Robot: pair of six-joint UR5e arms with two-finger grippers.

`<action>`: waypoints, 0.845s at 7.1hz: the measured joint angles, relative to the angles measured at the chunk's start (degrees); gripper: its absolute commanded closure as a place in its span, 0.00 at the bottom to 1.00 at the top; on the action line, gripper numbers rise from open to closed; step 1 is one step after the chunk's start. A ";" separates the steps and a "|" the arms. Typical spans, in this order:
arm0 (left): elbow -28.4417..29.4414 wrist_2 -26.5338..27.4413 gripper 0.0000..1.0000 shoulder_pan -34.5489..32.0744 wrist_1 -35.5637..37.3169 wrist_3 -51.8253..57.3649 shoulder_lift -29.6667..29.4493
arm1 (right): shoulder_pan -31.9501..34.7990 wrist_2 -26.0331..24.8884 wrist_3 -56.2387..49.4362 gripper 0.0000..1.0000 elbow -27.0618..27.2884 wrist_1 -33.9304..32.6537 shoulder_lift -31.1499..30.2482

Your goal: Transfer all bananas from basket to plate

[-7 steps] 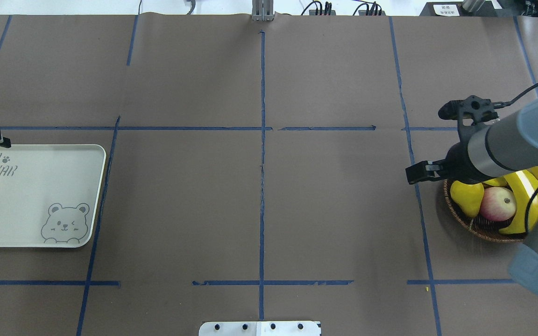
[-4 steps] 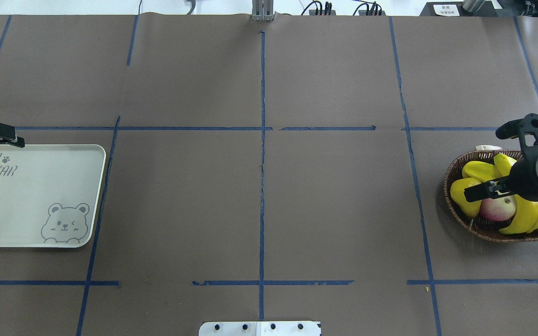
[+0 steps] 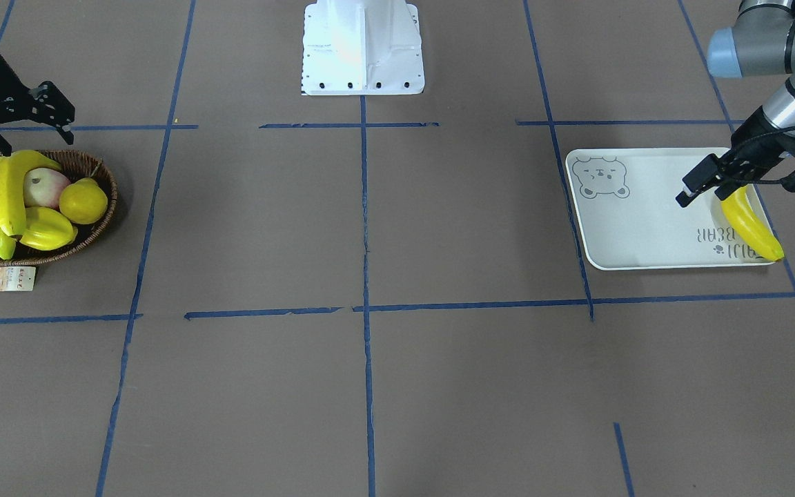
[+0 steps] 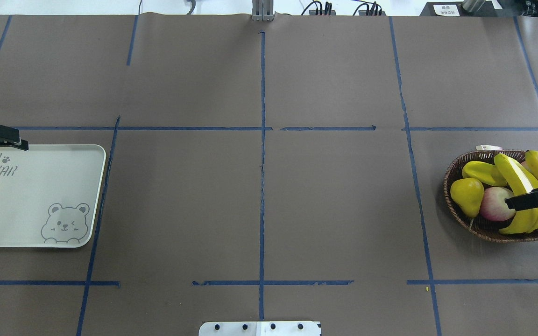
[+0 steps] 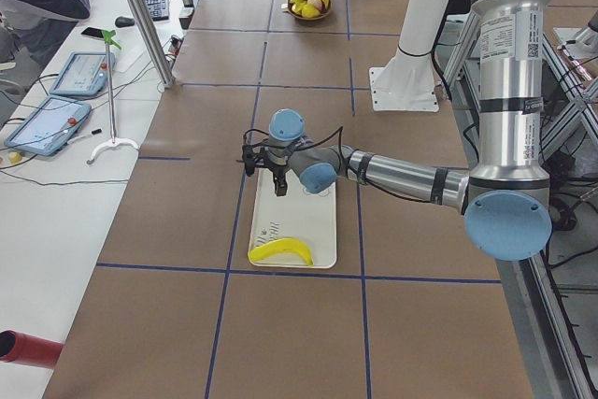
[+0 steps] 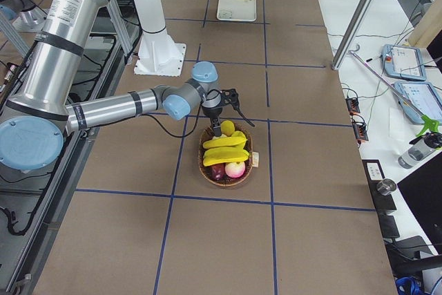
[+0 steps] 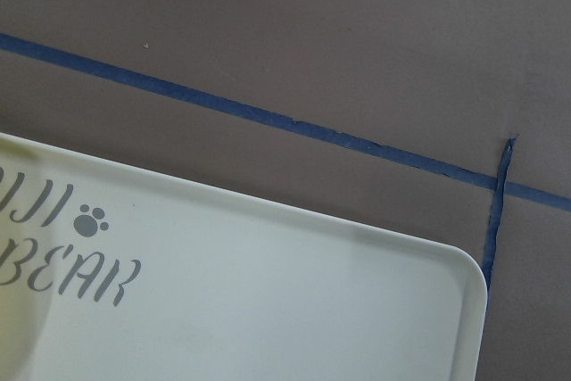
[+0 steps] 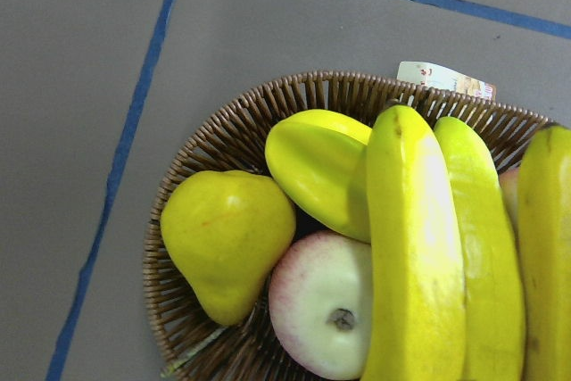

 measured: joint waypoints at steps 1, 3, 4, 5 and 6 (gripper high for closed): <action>-0.02 0.00 0.00 0.07 0.00 0.02 0.00 | 0.62 0.64 -0.24 0.00 -2.46 4.16 -1.24; -0.23 0.00 0.00 0.14 -0.06 0.08 0.06 | 2.17 2.48 -0.15 0.04 -6.87 9.55 -1.77; -0.28 0.00 0.00 0.15 -0.08 0.08 0.11 | 2.34 2.80 0.47 0.04 -7.62 10.26 -1.21; -0.33 0.00 0.00 0.16 -0.11 0.09 0.20 | 2.34 3.06 1.56 0.05 -7.76 10.38 -0.26; -0.45 0.00 0.00 0.16 -0.15 0.09 0.34 | 2.33 3.26 2.85 0.09 -7.68 10.27 0.70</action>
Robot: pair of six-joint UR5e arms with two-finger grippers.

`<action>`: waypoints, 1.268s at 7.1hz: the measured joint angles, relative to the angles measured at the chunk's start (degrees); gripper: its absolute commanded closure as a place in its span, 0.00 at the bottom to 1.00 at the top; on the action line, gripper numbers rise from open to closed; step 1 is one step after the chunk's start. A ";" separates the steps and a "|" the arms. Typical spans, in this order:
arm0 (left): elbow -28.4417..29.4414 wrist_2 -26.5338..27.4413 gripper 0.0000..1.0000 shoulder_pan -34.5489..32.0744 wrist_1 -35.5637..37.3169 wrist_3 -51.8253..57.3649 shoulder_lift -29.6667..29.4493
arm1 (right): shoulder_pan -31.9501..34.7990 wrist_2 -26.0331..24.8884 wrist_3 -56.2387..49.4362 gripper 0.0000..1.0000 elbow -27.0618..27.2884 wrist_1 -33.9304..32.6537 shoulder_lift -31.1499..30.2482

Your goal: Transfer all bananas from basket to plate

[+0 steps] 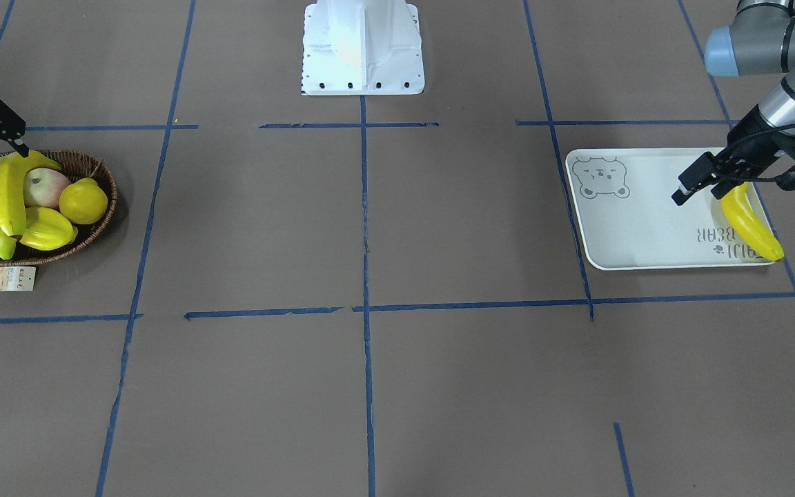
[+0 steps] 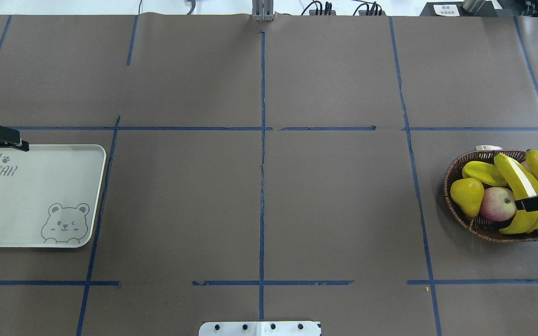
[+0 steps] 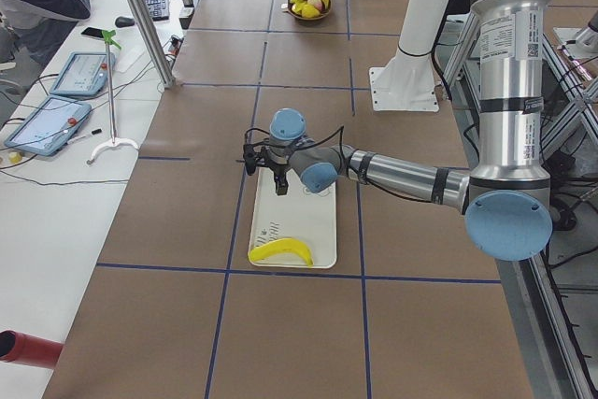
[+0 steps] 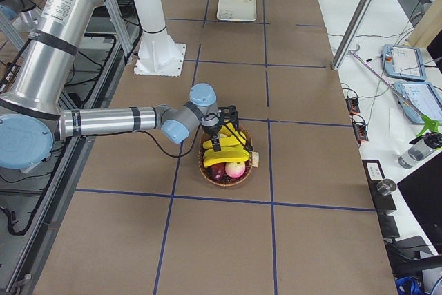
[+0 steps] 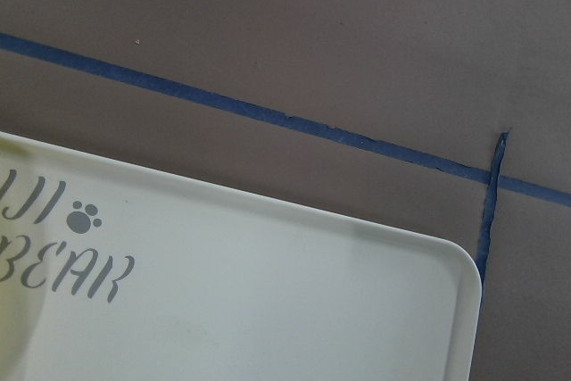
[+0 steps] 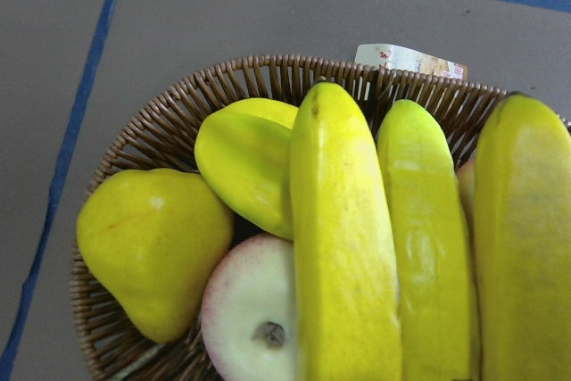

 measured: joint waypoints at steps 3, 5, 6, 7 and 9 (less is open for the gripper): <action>-0.20 0.00 0.00 0.00 -0.03 0.00 0.25 | -0.30 -0.10 1.18 0.17 -0.69 -0.46 0.75; -0.21 0.00 0.00 0.00 -0.03 0.00 0.31 | -1.17 -0.03 1.30 0.21 -0.83 -0.58 1.05; -0.20 0.00 0.00 0.00 -0.03 0.00 0.34 | -1.40 0.15 1.44 0.24 -0.72 -0.59 1.26; -0.17 0.00 0.00 0.00 -0.03 0.00 0.35 | -1.58 0.34 1.66 0.29 -0.63 -0.59 1.37; -0.04 0.00 0.00 0.03 -0.03 0.00 0.37 | -2.14 0.46 1.88 0.31 -0.63 -0.59 1.43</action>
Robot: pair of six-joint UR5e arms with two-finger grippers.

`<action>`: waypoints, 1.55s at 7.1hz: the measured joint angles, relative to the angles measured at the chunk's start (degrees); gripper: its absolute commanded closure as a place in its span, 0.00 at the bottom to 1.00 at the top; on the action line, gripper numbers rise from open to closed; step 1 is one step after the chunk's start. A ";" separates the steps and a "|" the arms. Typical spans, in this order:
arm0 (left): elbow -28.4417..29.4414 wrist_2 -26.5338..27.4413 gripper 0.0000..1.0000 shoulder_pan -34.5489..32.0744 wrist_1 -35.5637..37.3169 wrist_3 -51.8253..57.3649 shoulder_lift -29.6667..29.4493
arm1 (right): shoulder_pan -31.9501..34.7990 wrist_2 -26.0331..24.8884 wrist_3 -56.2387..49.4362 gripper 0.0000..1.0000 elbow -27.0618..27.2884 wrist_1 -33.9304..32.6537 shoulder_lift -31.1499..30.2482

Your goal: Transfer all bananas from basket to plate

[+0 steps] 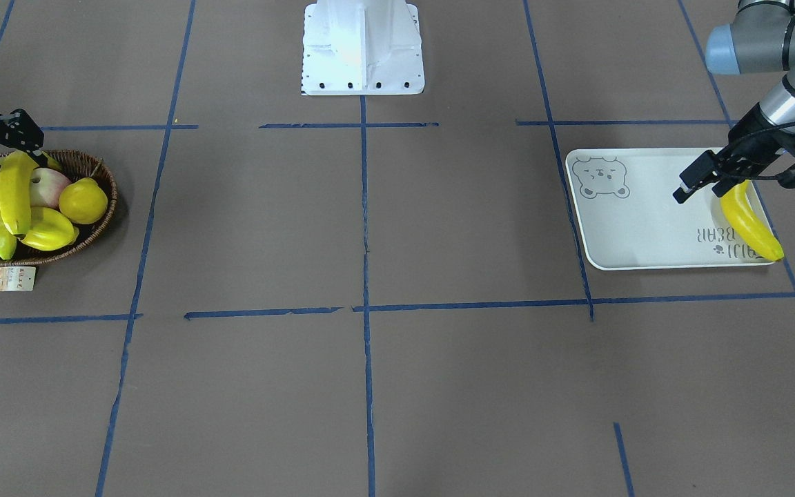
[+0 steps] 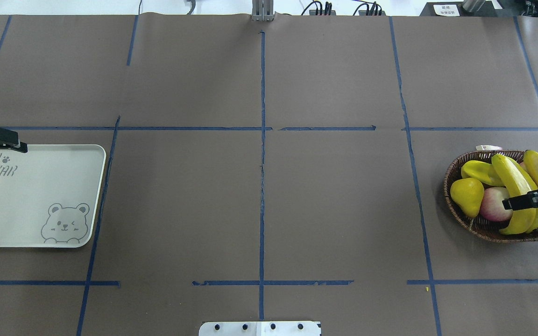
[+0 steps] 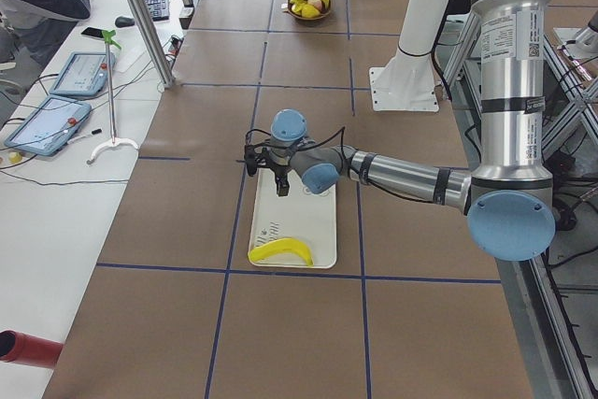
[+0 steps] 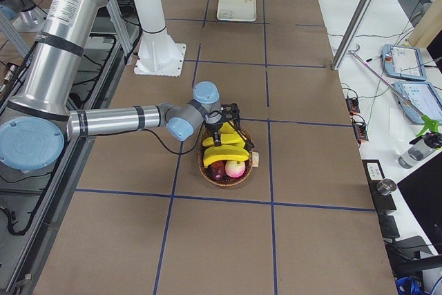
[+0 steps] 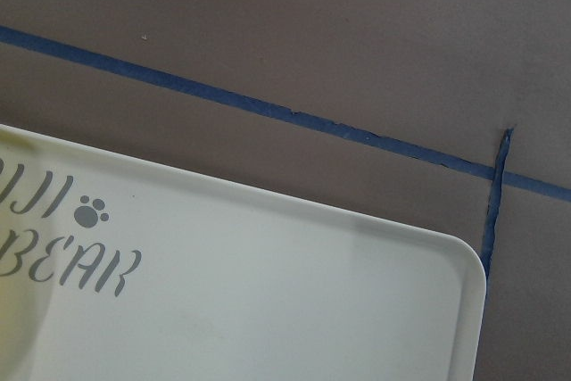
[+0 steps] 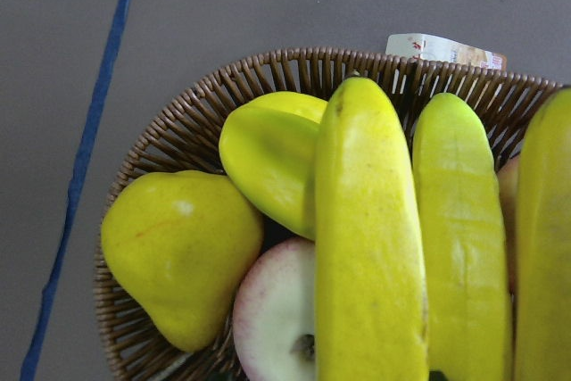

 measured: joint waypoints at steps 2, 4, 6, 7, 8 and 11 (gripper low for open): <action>0.18 0.00 0.00 0.04 0.00 0.00 -0.05 | -0.94 -0.17 0.03 0.33 -0.24 0.00 0.01; 0.41 0.00 0.00 0.05 0.00 0.00 -0.14 | -2.07 -0.53 0.03 0.41 -0.77 0.01 0.01; 0.56 -0.06 0.00 0.06 0.00 0.00 -0.23 | -2.57 -0.66 -0.03 0.84 -1.45 0.02 0.01; 0.59 -0.08 0.00 0.06 0.00 0.00 -0.27 | -2.56 -0.46 -0.05 0.90 -1.43 -0.03 0.01; 0.60 -0.10 0.00 0.06 0.00 0.00 -0.34 | -2.47 0.05 -0.07 0.94 -0.90 -0.02 0.02; 0.38 -0.17 0.00 0.08 -0.05 -0.06 -0.52 | 3.97 8.24 -0.14 0.95 2.38 0.00 0.04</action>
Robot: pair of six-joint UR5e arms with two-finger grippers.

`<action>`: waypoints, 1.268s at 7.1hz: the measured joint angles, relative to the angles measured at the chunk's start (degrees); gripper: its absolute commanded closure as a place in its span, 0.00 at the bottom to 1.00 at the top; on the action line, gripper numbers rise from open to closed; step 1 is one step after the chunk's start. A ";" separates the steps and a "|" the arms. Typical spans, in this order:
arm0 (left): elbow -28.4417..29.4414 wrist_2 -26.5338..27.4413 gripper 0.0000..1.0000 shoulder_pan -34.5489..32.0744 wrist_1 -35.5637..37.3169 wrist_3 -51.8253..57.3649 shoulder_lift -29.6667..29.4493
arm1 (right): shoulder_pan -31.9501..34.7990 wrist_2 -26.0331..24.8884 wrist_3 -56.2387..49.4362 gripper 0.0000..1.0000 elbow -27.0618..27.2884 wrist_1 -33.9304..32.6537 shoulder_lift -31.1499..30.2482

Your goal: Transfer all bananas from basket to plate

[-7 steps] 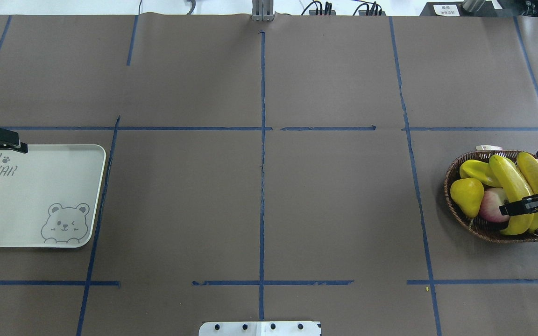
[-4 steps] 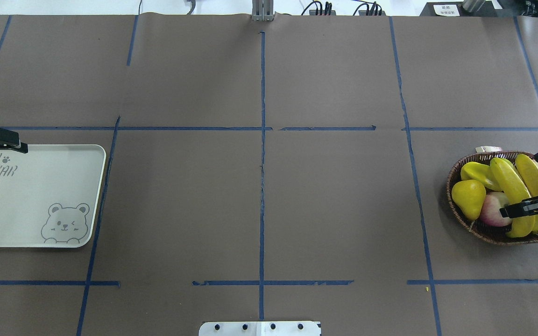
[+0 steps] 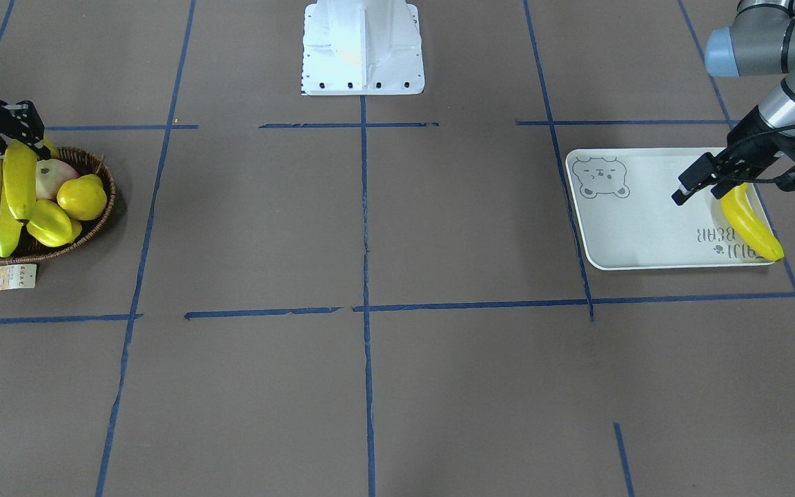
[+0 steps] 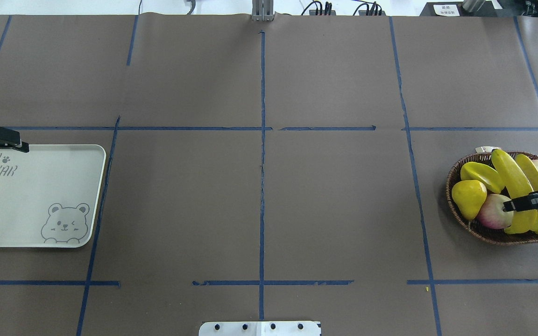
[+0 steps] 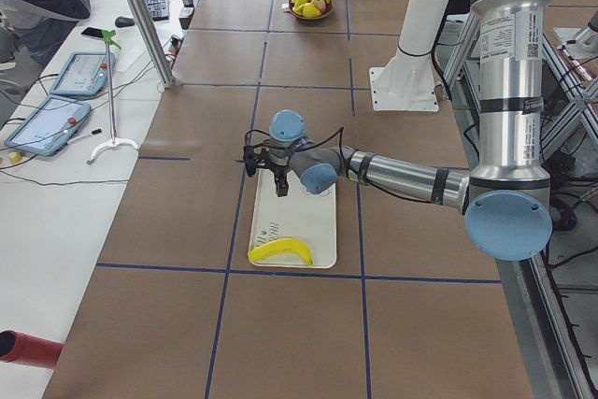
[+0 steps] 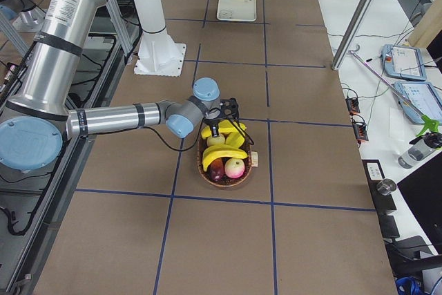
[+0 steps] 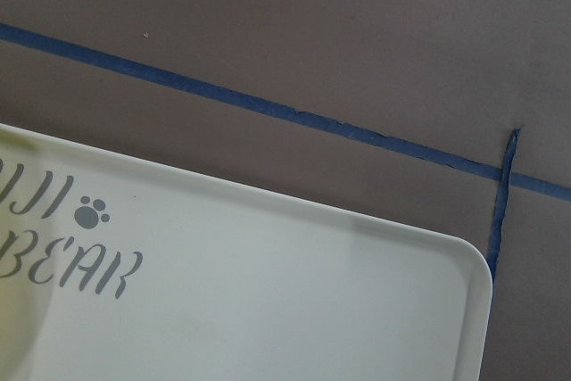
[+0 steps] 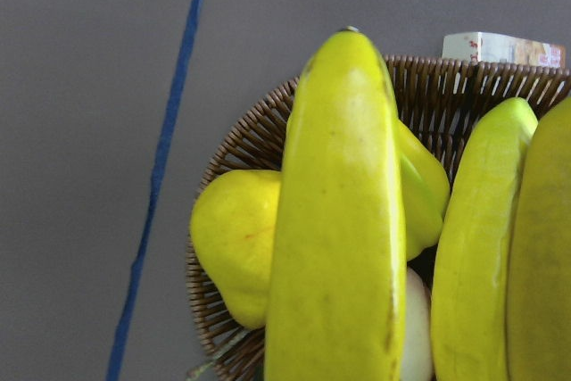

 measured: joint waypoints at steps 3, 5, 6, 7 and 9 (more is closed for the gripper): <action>-0.60 -0.36 0.00 0.63 -6.54 -0.77 -1.34 | 5.50 7.09 3.71 0.92 1.43 0.83 3.46; -0.01 -0.67 0.00 3.58 -10.13 -3.19 -7.73 | 3.44 7.10 13.77 0.92 1.19 1.03 10.79; 0.43 -0.70 0.00 5.78 -10.45 -6.51 -12.15 | 1.09 5.89 19.05 0.92 1.03 1.07 14.71; 0.37 -0.70 0.00 7.38 -10.54 -10.92 -15.82 | -1.38 3.93 24.07 0.92 0.99 1.14 18.26; -0.10 -0.61 0.00 8.80 -10.57 -19.15 -21.13 | -7.34 -2.71 33.16 0.92 1.13 1.58 24.13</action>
